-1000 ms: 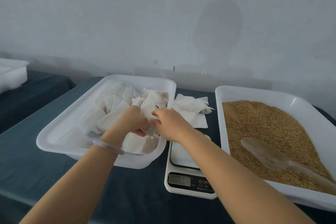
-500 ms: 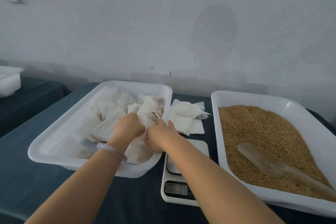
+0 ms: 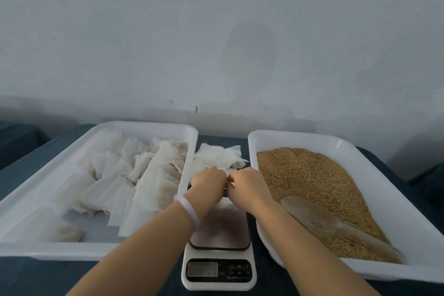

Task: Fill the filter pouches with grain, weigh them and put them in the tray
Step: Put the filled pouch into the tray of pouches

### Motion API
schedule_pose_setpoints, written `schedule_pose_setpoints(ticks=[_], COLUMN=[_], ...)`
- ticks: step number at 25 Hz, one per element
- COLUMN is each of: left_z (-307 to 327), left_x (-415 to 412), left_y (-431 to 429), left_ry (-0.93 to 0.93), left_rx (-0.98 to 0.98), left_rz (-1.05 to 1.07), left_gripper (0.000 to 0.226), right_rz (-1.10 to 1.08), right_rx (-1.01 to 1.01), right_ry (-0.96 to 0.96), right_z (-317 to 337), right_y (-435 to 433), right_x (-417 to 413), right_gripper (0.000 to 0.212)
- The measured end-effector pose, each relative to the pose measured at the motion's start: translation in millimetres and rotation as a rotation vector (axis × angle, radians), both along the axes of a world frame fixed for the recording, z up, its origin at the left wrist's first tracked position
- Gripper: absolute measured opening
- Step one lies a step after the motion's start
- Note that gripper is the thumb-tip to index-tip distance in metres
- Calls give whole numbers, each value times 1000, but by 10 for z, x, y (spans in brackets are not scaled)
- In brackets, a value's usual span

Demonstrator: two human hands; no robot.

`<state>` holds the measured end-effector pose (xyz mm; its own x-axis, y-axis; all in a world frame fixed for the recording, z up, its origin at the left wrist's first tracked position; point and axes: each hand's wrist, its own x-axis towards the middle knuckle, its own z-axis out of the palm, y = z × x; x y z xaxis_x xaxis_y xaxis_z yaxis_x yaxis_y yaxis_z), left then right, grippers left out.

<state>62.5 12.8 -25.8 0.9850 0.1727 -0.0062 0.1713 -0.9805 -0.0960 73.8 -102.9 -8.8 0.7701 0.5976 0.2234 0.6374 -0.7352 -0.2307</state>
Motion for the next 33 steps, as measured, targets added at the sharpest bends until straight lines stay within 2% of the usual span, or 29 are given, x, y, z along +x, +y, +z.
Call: schedule_pose_setpoints(ticks=[4,6,9,12,17,19,21,23,25,27,29,31,33], left_z=[-204,-220,-207,-168,100,305,436,516,515,498,511,520,511], left_x=[173,213,268,262,144,58,-72,-260,-418,-494,-529,-568,-610], left_y=[67,85,59,25,-25,4,24,24,26,34,29,8,-10], left_ry=[98,121,132,82,-114,-260,-345,-332,-273,-257,-252,-176,-70], left_rx=[5,9,49,64,-118,-322,-624,-887,-1068,-1195,-1350,-1525,-1585], left_rz=[177,210,196,197,131,124,156,195,194,185,201,208,209], left_gripper=[24,24,25,24,18,11,12,9,21,30,29,26,37], right_rz=[-13,-32,-27,-17,-46,-71,-65,-24,-10,-26,-54,-110,-173], right_rx=[119,212,228,223,295,392,552,688,798,849,863,902,954], right_ry=[69,123,105,81,156,239,347,469,607,632,567,530,567], right_z=[-50,-68,-95,-102,-102,-93,-77,-24,23,74,122,119,107], right_y=[-25,-37,-44,-42,-51,-64,-108,-152,-182,-196,-216,-259,-328], right_x=[27,35,54,61,82,87,74,52,47,44,21,-2,-9], right_gripper=[24,24,24,25,25,32,45,57,61,48,20,19,16])
